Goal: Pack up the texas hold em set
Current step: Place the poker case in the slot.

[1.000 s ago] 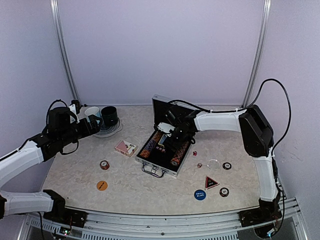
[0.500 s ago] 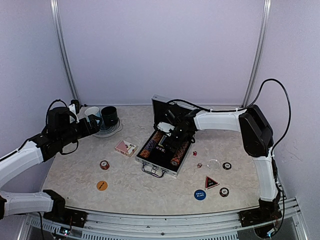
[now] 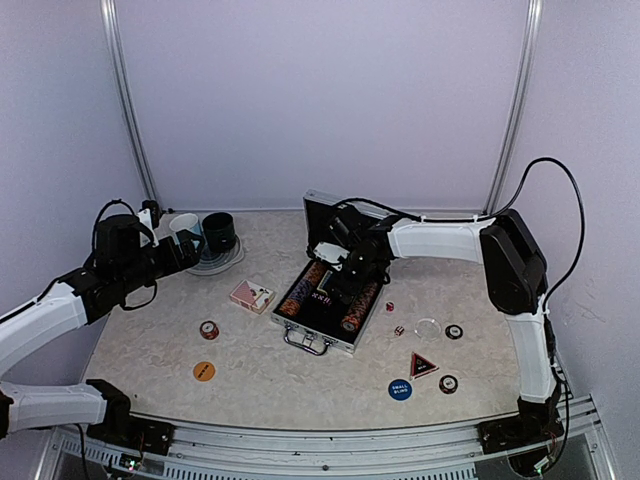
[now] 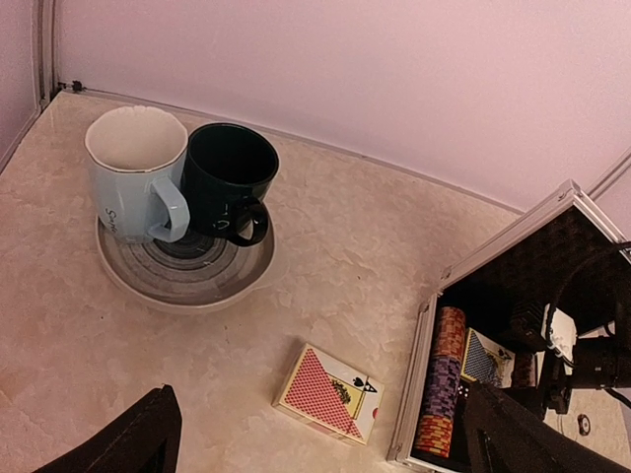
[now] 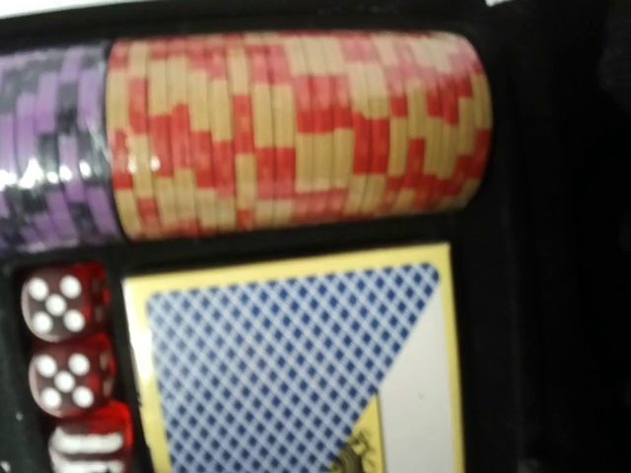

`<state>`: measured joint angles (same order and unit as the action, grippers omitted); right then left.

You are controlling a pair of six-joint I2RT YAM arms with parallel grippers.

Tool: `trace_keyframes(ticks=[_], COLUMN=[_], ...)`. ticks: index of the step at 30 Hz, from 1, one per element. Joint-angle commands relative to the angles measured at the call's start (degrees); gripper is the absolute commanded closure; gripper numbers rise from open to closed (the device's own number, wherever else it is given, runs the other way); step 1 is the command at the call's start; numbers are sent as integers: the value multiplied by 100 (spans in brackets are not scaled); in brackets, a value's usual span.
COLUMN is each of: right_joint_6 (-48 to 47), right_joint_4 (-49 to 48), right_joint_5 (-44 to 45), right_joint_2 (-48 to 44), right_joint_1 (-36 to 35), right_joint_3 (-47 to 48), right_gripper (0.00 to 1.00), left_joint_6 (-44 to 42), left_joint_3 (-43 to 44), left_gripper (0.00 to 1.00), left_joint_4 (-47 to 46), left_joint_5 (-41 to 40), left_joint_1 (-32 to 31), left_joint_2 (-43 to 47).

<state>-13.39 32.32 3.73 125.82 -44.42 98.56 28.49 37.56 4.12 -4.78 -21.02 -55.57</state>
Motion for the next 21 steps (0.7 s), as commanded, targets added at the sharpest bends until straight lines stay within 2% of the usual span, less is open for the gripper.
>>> trace_keyframes(ticks=[1,11,14,21], right_joint_6=[-74,-88,-45,70], right_joint_4=[194,-21,-145,-170], right_joint_5=[333,455,350,946], right_joint_2=[-287,-693,-790,-446], right_joint_1=[-103,-233,-239,-233], right_joint_3=[56,-187,-275,-258], right_gripper=[12,15,19,28], left_joint_6=[34,49,60,47], left_joint_3=[-73,-73,-69,-48], left_gripper=[1,1,1,1], left_joint_4=[-226,-368,-367,-368], left_joint_5=[2,3,-10,-72], left_joint_1=[27,2,-35,-104], left_joint_2=[-43,-227,-308,-340])
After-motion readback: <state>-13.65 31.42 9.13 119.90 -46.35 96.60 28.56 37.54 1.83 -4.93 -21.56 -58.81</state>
